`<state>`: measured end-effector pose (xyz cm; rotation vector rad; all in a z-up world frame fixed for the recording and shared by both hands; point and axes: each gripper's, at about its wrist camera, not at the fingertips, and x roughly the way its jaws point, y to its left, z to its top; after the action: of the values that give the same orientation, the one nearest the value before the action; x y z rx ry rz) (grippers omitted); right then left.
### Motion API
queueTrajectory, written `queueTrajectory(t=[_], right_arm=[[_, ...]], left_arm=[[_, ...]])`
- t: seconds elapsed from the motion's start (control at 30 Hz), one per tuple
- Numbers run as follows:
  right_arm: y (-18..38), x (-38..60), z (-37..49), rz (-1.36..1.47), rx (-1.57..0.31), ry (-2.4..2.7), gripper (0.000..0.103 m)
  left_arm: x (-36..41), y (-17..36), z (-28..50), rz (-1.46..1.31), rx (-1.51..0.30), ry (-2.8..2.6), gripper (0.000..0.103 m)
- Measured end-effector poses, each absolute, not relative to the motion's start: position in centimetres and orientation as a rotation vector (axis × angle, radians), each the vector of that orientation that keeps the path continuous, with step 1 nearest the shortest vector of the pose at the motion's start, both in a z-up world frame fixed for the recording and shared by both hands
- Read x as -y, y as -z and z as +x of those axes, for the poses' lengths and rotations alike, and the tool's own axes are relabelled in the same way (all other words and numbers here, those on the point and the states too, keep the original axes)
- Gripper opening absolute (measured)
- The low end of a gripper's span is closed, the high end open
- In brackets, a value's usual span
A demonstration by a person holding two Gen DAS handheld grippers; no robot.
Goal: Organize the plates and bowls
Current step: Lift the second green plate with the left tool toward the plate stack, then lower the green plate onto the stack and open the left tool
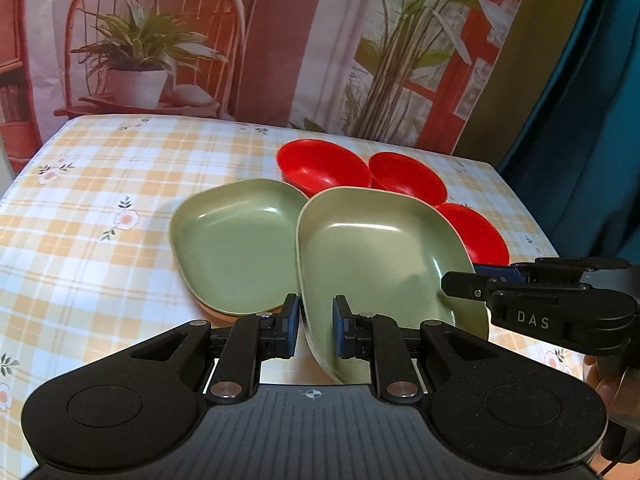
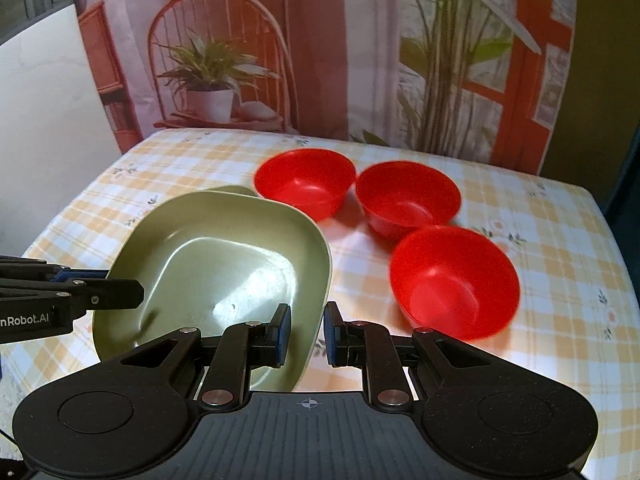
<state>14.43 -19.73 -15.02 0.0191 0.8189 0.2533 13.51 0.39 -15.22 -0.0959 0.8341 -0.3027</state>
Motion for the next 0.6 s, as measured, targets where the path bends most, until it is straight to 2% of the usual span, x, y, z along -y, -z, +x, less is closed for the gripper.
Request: queueTrajectory(t=[0.6], right_arm=[[15.6, 15.5, 19.8, -0.039, -0.809, -0.343, 0.016]], left_arm=[[-3.9, 15.5, 16.2, -0.139, -0.847, 0.218, 0.019]])
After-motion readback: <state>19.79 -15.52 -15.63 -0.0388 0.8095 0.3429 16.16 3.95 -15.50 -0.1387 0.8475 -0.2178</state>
